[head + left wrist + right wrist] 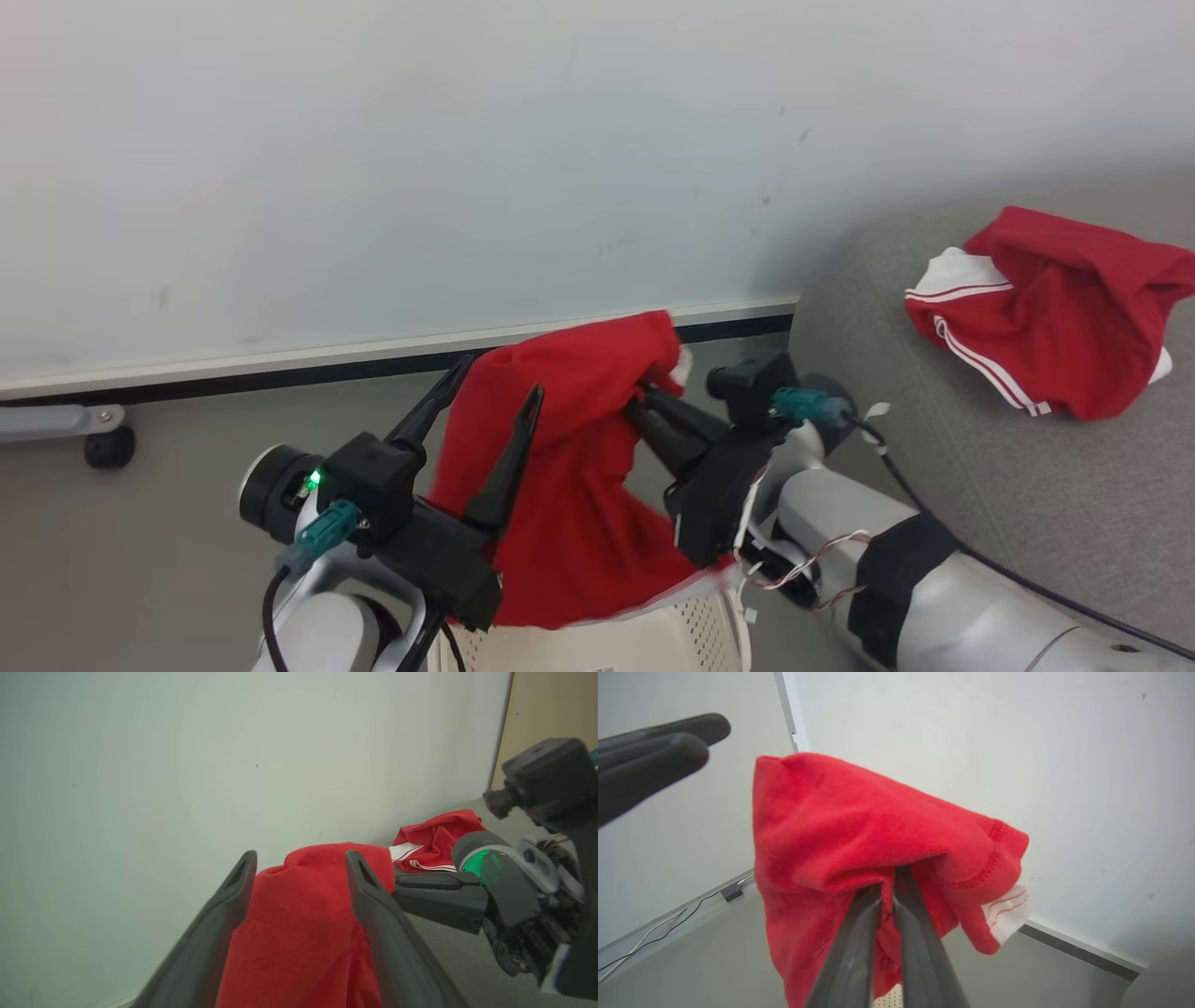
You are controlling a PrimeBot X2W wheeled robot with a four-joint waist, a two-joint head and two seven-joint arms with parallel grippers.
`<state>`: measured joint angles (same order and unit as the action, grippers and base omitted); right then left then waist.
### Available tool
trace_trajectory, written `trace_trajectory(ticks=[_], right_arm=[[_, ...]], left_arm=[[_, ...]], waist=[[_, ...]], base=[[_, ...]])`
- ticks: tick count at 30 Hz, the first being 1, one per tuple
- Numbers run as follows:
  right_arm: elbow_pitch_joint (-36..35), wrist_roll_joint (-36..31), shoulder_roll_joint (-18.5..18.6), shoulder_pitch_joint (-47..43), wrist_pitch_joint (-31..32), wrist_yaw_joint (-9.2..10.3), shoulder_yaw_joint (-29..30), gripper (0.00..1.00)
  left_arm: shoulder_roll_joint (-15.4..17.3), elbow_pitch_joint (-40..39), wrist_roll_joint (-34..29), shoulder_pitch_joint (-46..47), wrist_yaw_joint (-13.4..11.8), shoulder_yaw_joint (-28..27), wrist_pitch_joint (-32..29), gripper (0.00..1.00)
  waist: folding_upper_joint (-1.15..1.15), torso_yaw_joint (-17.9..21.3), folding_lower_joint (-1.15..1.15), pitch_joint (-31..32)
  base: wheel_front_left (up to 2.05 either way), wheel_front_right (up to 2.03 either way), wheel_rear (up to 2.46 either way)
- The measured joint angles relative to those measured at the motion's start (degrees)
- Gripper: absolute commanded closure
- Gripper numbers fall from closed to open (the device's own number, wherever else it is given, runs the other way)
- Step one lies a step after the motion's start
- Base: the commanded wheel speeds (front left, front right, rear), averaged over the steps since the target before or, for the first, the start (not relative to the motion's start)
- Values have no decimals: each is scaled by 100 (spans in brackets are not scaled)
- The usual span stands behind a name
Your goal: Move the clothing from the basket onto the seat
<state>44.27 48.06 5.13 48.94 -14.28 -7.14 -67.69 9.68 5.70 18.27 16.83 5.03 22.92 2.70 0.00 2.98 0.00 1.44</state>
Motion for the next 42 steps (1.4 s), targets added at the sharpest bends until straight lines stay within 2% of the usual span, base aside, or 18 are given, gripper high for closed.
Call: trace_trajectory(ticks=[8,20,34,42], right_arm=[[42,43,328,12,0,0,427,100],[-205,-129,829,-177,0,16,683,100],[-881,-428,1435,-543,-1,271,961,100],[-1281,-525,1871,-773,-1,526,1307,100]], left_arm=[[102,48,27,-385,7,37,99,0],[81,55,43,-923,11,275,253,0],[-133,79,93,-1107,53,541,353,0],[-260,132,63,-962,60,759,327,0]], waist=[[0,327,0,45],[0,1033,0,135],[0,2127,0,157],[0,2627,0,-21]], base=[[0,0,0],[0,0,0],[0,0,0],[0,0,0]])
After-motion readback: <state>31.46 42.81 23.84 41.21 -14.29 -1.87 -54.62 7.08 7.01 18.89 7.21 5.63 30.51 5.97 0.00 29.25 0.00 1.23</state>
